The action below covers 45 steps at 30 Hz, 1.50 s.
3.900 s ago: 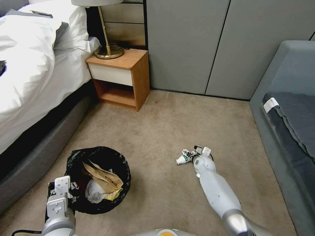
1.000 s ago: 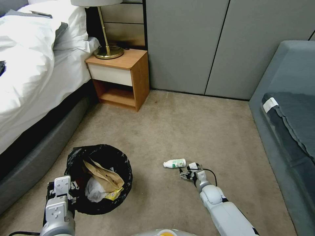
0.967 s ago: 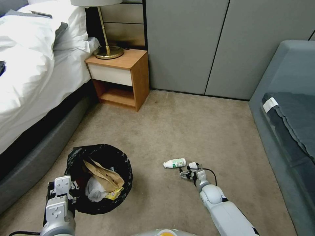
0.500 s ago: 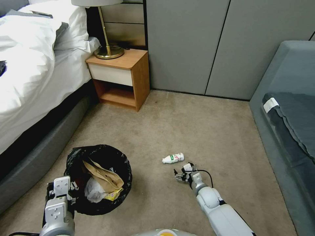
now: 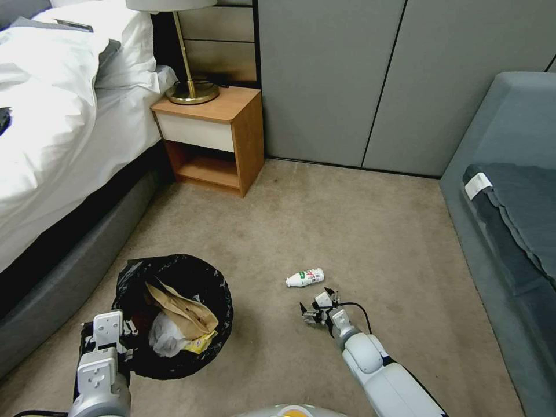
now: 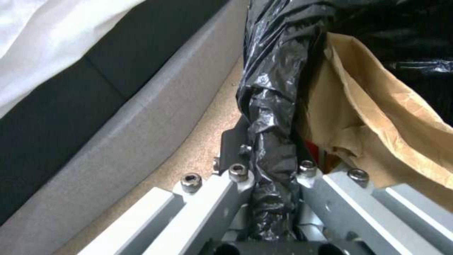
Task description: Pick up the trash bin, then pick up the garbage from the floor and place it into the trash bin.
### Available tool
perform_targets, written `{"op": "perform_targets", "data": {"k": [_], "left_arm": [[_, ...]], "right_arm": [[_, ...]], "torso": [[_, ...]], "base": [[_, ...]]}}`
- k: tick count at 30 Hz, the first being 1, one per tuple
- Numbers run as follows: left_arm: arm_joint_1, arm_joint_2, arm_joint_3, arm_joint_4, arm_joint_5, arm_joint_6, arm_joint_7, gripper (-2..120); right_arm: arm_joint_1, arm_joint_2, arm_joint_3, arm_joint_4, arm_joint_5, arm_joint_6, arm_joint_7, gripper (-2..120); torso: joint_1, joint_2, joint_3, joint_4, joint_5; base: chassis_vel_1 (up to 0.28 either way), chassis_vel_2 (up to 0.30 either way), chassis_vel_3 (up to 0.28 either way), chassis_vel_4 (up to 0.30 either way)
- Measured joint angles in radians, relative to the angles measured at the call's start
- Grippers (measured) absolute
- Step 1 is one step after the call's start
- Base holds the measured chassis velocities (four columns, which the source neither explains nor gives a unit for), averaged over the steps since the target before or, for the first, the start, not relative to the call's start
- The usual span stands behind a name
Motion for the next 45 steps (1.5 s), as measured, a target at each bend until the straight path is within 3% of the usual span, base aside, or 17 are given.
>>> {"op": "perform_targets", "data": {"k": [19, 35, 45], "left_arm": [[-0.005, 0.000, -0.002, 0.000, 0.000, 0.001, 0.000, 1], [0.008, 0.000, -0.005, -0.010, -0.002, -0.003, 0.000, 1], [0.017, 0.000, -0.012, -0.017, 0.002, -0.005, -0.001, 1]], "right_arm": [[0.047, -0.018, -0.005, 0.005, -0.180, 0.097, -0.030, 100], [0.122, -0.125, -0.220, -0.033, -0.311, 0.170, -0.059, 100], [0.170, -0.108, -0.210, -0.153, -0.399, 0.257, -0.087, 100]], "torso": [[0.000, 0.000, 0.000, 0.0000, 0.0000], [0.000, 0.000, 0.000, 0.0000, 0.0000], [0.000, 0.000, 0.000, 0.0000, 0.0000]], "base": [[0.000, 0.000, 0.000, 0.000], [0.000, 0.000, 0.000, 0.000], [0.000, 0.000, 0.000, 0.000]]}}
